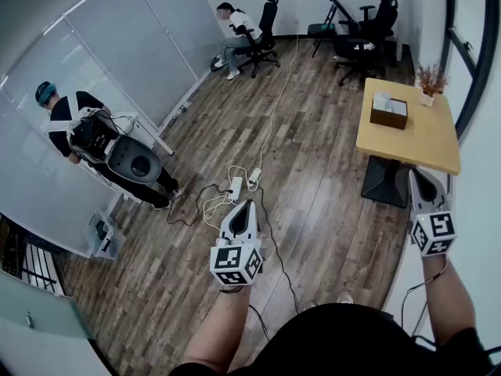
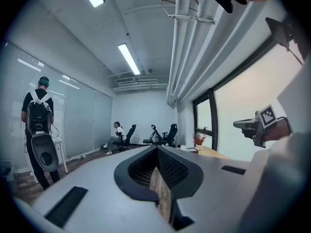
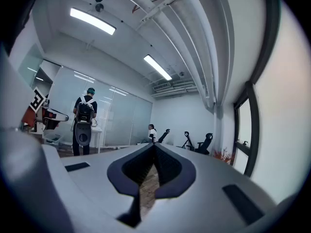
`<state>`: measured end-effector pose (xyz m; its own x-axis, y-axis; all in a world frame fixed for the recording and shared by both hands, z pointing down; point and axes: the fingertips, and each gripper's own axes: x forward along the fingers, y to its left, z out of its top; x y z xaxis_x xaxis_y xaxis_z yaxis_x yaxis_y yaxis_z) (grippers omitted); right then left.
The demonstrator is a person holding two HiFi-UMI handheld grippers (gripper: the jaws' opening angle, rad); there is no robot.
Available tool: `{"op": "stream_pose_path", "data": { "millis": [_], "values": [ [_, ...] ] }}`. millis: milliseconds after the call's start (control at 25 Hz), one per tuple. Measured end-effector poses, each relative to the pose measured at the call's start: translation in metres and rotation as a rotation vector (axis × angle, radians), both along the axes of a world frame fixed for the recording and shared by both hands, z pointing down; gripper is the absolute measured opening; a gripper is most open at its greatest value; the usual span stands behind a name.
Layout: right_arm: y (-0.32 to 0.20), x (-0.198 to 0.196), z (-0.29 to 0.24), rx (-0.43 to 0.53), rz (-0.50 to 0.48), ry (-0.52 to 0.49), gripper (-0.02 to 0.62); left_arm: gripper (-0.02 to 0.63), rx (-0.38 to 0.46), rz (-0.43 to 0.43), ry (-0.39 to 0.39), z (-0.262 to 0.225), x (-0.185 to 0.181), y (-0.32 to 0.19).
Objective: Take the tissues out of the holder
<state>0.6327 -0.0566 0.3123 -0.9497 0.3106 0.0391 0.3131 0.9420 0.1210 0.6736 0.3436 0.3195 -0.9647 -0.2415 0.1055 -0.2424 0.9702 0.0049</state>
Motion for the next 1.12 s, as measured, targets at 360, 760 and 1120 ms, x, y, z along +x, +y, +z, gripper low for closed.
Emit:
{"op": "stream_pose_path", "data": {
  "millis": [360,760,1120],
  "values": [
    [-0.008,-0.021,0.031,-0.005,-0.061,0.079,0.006,0.005,-0.022,-0.061,0.000,0.002,-0.009,-0.010],
    [-0.056,-0.061,0.053,-0.014,0.017,0.109,0.005,0.005,-0.031,-0.087,0.070,0.032,-0.020,-0.039],
    [-0.060,-0.123,0.070,0.018,0.083,0.119,0.005,0.005,-0.029,-0.100,0.052,0.044,-0.108,-0.005]
  ]
}}
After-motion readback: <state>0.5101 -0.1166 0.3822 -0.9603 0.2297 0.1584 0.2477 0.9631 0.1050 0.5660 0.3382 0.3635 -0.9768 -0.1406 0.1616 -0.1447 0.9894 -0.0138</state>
